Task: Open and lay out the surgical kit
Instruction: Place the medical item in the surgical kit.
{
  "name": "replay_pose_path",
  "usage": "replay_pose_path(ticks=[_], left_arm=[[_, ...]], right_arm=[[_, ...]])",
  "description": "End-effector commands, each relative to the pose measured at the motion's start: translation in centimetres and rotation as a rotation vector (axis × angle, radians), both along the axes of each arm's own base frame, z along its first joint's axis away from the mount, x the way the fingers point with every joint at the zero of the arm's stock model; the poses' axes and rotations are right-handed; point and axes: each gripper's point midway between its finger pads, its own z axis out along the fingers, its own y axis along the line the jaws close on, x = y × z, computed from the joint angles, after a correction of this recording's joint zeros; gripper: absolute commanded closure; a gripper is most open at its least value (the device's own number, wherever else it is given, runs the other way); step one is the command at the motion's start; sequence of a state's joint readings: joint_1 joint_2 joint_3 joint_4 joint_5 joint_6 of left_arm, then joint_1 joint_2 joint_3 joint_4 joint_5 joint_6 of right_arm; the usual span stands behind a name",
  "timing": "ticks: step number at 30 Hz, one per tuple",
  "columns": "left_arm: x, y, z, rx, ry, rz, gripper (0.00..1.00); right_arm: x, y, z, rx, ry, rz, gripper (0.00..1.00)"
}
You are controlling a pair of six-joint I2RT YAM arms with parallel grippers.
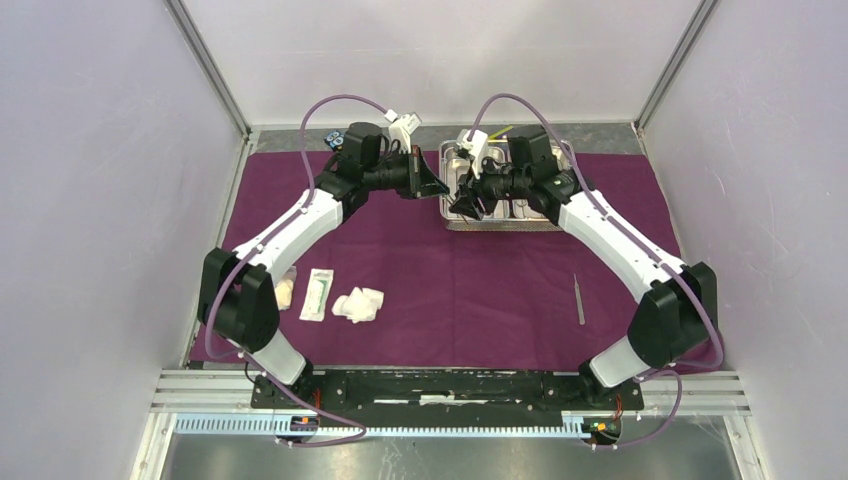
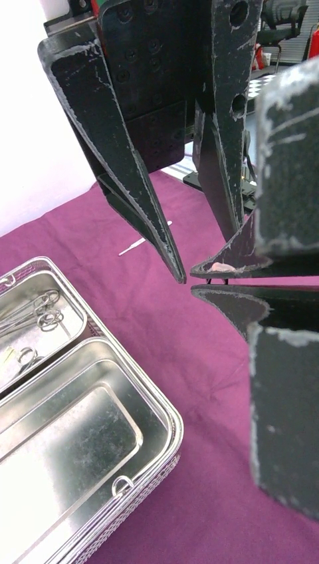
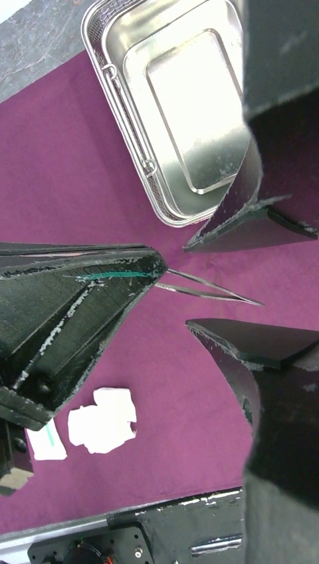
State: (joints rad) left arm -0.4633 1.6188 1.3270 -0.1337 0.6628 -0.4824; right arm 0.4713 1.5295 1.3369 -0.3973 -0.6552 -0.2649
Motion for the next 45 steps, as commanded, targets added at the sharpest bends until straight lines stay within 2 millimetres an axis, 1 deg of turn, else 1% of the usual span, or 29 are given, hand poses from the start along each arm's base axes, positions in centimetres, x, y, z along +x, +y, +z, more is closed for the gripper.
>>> replay_pose_path(ticks=[1, 7, 11, 18, 26, 28, 30, 35, 39, 41, 45], left_arm=[[0.1, -0.5, 1.7, -0.028, -0.015, 0.005, 0.98], [-0.1, -0.6, 1.8, -0.033, -0.02, -0.003, 0.98], [0.0, -0.6, 1.8, -0.035, -0.022, -0.003, 0.98], [0.1, -0.6, 1.6, -0.034, -0.023, -0.002, 0.98], [0.2, -0.6, 1.6, -0.036, -0.036, 0.005, 0.97], [0.3, -0.5, 1.6, -0.037, -0.043, 0.008, 0.94], [0.3, -0.5, 1.6, -0.036, -0.047, 0.01, 0.89], [0.8, -0.6, 1.9, -0.038, -0.073, 0.011, 0.69], [1.5, -0.5, 2.4, -0.027, -0.124, 0.025, 0.54], [1.9, -0.3, 2.6, -0.014, -0.158, 0.031, 0.49], [2.8, 0.5, 3.1, 0.035, -0.254, 0.06, 0.42]], right_arm=[[1.5, 0.2, 1.3, -0.021, -0.058, -0.039, 0.55], [2.1, 0.2, 0.9, -0.038, -0.057, -0.065, 0.64], [2.0, 0.3, 0.7, -0.032, -0.046, -0.062, 0.71], [1.7, 0.5, 0.3, -0.025, -0.024, -0.062, 0.77], [1.8, 0.2, 0.0, -0.023, -0.013, -0.092, 0.87], [1.7, 0.1, -0.1, -0.022, -0.011, -0.104, 0.88], [1.8, -0.1, -0.2, -0.022, -0.009, -0.117, 0.89], [1.6, -0.4, -0.6, -0.021, 0.002, -0.146, 0.9], [1.3, -0.8, -1.6, -0.025, 0.022, -0.169, 0.93], [1.3, -1.2, -2.1, -0.032, 0.028, -0.194, 0.94], [0.9, -2.2, -2.8, -0.041, 0.04, -0.255, 0.94]])
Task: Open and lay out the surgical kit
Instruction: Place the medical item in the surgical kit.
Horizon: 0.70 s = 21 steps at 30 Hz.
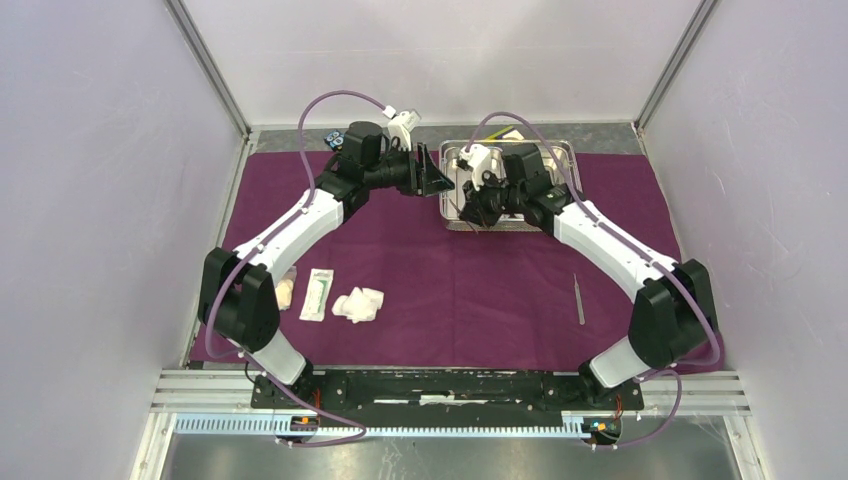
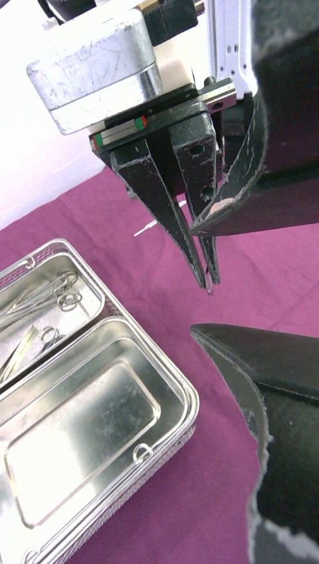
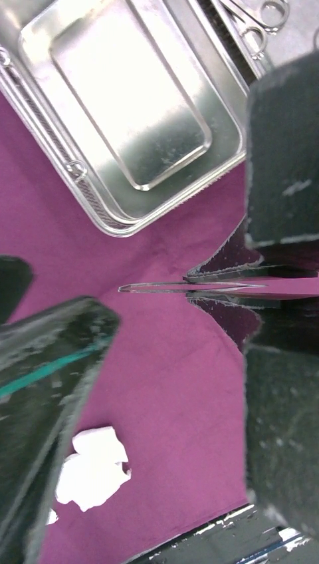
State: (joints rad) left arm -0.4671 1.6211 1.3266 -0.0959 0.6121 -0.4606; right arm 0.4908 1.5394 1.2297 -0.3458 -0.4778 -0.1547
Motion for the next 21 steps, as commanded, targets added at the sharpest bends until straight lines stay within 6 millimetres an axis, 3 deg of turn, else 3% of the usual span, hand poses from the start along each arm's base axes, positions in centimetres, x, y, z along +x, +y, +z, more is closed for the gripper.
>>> replay_pose_path(ticks=[1, 9, 13, 21], left_arm=[[1.9, 0.6, 3.0, 0.038, -0.214, 0.031, 0.4], [3.0, 2.8, 3.1, 0.161, -0.32, 0.079, 0.37], [3.3, 3.9, 2.8, 0.218, -0.344, 0.106, 0.37], [3.7, 5.1, 0.1, 0.329, -0.32, 0.121, 0.36]], right_arm=[[0.2, -1.2, 1.9, 0.024, -0.067, -0.098, 0.94], [-0.9, -5.6, -0.5, -0.094, -0.075, -0.266, 0.9], [-2.7, -6.7, -2.2, -0.091, -0.048, -0.293, 0.89], [-6.3, -9.0, -5.9, -0.075, 0.101, -0.385, 1.0]])
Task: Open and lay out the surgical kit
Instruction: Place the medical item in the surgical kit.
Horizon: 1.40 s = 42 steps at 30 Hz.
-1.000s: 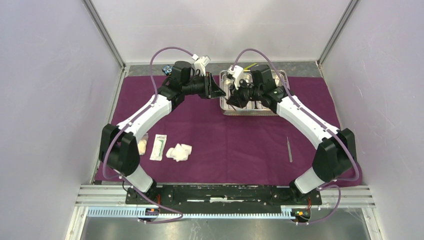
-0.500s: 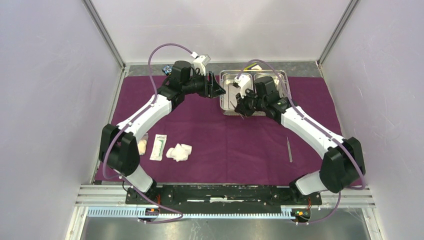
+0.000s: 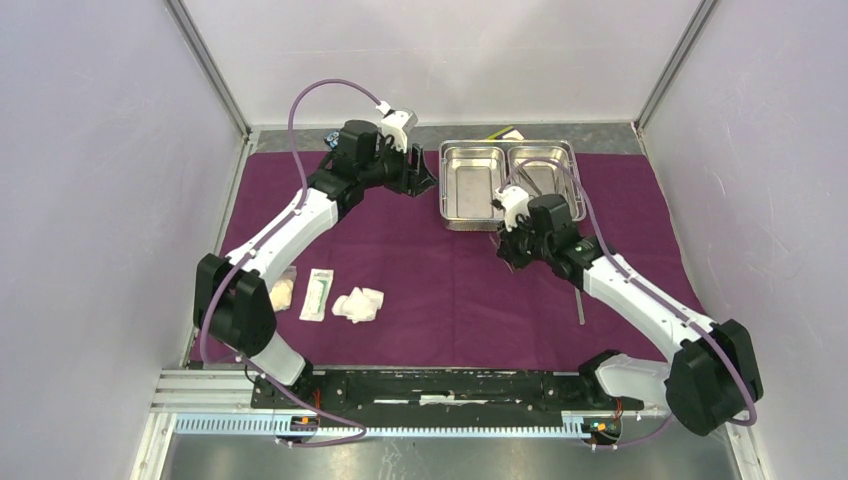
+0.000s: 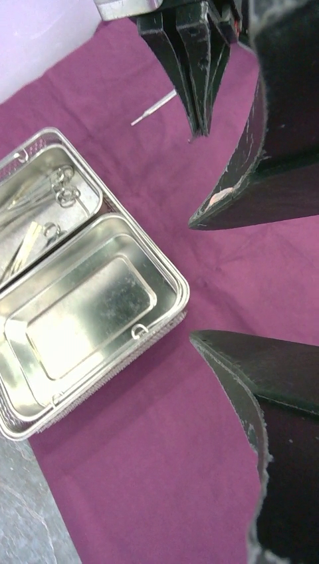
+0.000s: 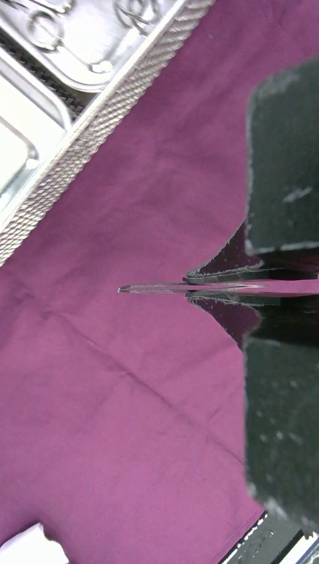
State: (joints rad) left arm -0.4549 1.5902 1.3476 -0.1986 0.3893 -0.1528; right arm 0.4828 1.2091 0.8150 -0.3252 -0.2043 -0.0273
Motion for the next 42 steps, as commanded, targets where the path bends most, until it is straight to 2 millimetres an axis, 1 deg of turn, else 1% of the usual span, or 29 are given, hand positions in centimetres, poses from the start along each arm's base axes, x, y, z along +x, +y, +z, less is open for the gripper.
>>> replay_pose_path(ticks=[1, 4, 6, 7, 10, 14, 18, 23, 25, 30, 38, 42], left_arm=[[0.5, 1.3, 0.7, 0.086, -0.073, 0.012, 0.36], [0.4, 1.5, -0.7, 0.113, -0.041, 0.011, 0.36], [0.2, 1.6, -1.3, 0.121, -0.029, 0.009, 0.36], [0.1, 1.6, -1.5, 0.122, -0.027, 0.011, 0.36], [0.1, 1.8, -1.8, 0.127, -0.026, 0.018, 0.36], [0.0, 1.9, -2.1, 0.126, -0.023, 0.021, 0.36], [0.1, 1.9, -2.4, 0.119, -0.015, 0.027, 0.36], [0.2, 1.6, -2.4, 0.107, -0.007, 0.026, 0.36], [0.2, 1.5, -2.4, 0.103, -0.006, 0.025, 0.36], [0.4, 1.1, -2.3, 0.084, 0.001, 0.023, 0.36], [0.2, 0.8, -2.5, 0.068, 0.024, 0.014, 0.36], [0.2, 0.7, -2.3, 0.056, 0.028, 0.013, 0.36]], right_arm=[[-0.9, -1.2, -0.9, 0.053, 0.066, -0.118, 1.0], [-1.9, -2.3, -2.5, 0.059, 0.141, -0.199, 1.0], [-2.8, -3.1, -4.1, 0.055, 0.215, -0.258, 1.0], [-3.3, -3.5, -5.0, 0.056, 0.255, -0.293, 1.0], [-4.6, -4.2, -6.7, 0.055, 0.343, -0.357, 1.0], [-5.6, -5.5, -7.6, 0.002, 0.398, -0.432, 1.0], [-5.6, -6.4, -7.9, -0.033, 0.428, -0.486, 1.0], [-7.1, -8.3, -9.9, -0.061, 0.483, -0.557, 1.0], [-7.3, -9.0, -10.1, -0.061, 0.489, -0.586, 1.0], [-6.6, -10.1, -9.7, -0.058, 0.464, -0.629, 1.0], [-6.0, -10.8, -9.3, -0.033, 0.434, -0.657, 1.0], [-6.0, -11.0, -9.6, -0.039, 0.427, -0.656, 1.0]])
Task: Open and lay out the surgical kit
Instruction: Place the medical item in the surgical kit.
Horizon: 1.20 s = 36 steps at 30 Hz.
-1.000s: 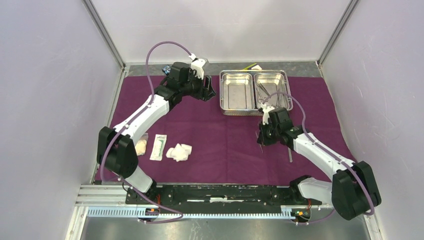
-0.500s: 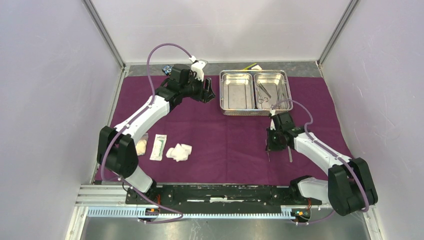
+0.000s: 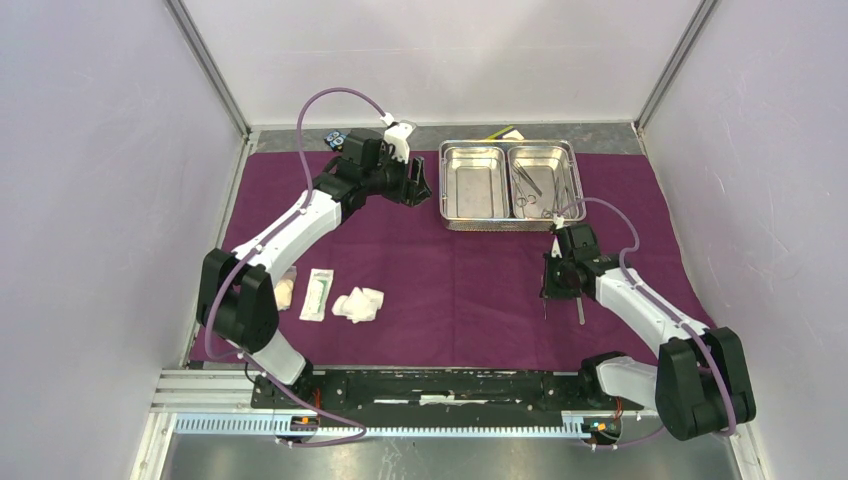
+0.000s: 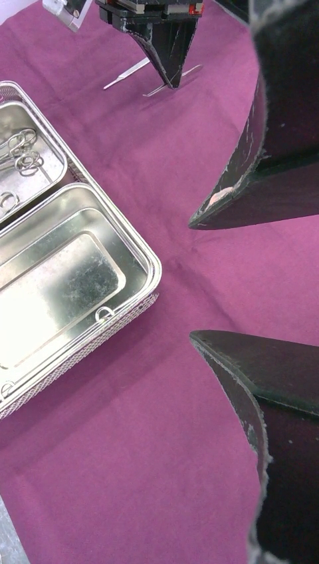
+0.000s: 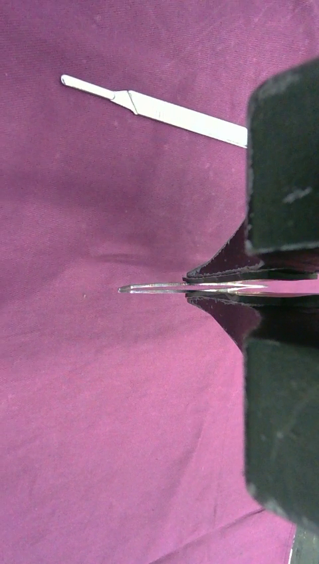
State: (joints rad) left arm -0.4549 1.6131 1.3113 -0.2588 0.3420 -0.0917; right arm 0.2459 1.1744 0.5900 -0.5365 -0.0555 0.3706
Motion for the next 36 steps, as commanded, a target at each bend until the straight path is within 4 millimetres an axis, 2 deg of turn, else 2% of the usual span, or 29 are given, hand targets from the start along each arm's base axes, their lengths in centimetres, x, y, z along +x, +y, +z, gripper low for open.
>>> replay_pose_path(ticks=[1, 14, 36], left_arm=[[0.5, -0.7, 1.8, -0.055, -0.028, -0.002, 0.36], [0.2, -0.6, 2.3, -0.066, -0.032, -0.001, 0.36], [0.2, -0.9, 3.1, -0.095, -0.039, -0.002, 0.36]], right_arm=[[0.6, -0.5, 0.2, -0.015, -0.041, -0.014, 0.99], [0.4, -0.5, -0.3, -0.016, -0.03, -0.004, 0.96], [0.3, -0.7, -0.9, -0.03, -0.022, 0.002, 0.96]])
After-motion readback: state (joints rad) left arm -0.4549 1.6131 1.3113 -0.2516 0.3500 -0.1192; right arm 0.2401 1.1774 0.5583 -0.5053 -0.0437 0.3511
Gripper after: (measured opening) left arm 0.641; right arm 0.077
